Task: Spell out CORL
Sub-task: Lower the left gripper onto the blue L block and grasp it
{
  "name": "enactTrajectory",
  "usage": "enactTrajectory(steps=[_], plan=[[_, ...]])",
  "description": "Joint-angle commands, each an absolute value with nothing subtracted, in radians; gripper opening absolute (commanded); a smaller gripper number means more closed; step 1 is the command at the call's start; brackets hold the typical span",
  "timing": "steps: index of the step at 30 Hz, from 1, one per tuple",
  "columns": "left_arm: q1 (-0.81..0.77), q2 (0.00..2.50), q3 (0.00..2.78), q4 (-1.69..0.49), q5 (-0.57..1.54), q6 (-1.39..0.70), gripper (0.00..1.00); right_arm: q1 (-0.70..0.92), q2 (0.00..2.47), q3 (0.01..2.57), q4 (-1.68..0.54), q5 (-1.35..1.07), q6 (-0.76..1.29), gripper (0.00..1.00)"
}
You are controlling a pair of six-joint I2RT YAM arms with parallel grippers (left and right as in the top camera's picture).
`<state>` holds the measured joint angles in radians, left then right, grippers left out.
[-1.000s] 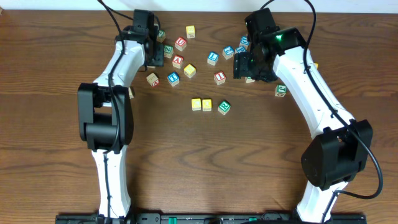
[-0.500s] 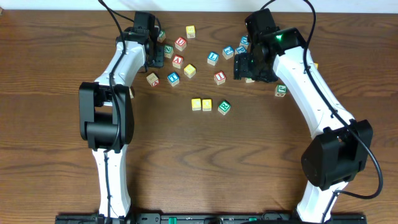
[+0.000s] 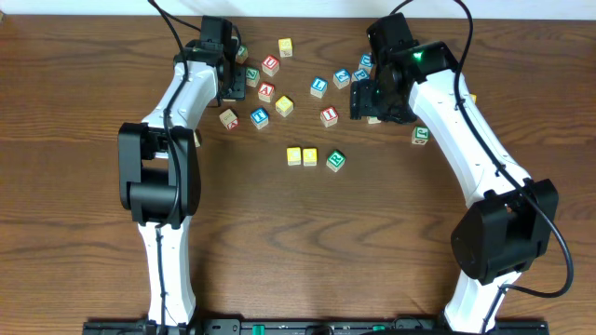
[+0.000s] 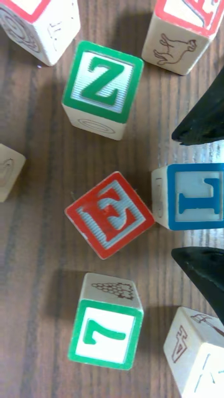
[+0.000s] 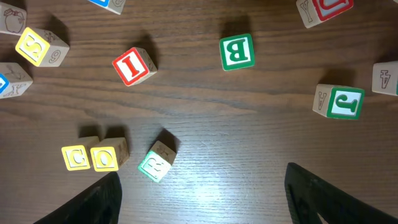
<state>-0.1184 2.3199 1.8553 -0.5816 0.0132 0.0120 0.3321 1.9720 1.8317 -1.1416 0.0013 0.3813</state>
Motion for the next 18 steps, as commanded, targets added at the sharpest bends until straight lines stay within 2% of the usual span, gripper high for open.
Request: enactTrajectory(steps=[1, 12, 18], plan=[[-0.116, 2.351, 1.851, -0.578, 0.007, 0.019, 0.47, 0.329, 1.969, 1.837, -1.146, 0.020, 0.362, 0.79], [-0.116, 2.383, 1.851, -0.562, 0.007, 0.019, 0.44, 0.329, 1.969, 1.837, -1.146, 0.020, 0.360, 0.80], [-0.116, 2.367, 1.852, -0.553, 0.007, 0.019, 0.37, 0.329, 1.969, 1.837, -1.145, 0.020, 0.358, 0.81]])
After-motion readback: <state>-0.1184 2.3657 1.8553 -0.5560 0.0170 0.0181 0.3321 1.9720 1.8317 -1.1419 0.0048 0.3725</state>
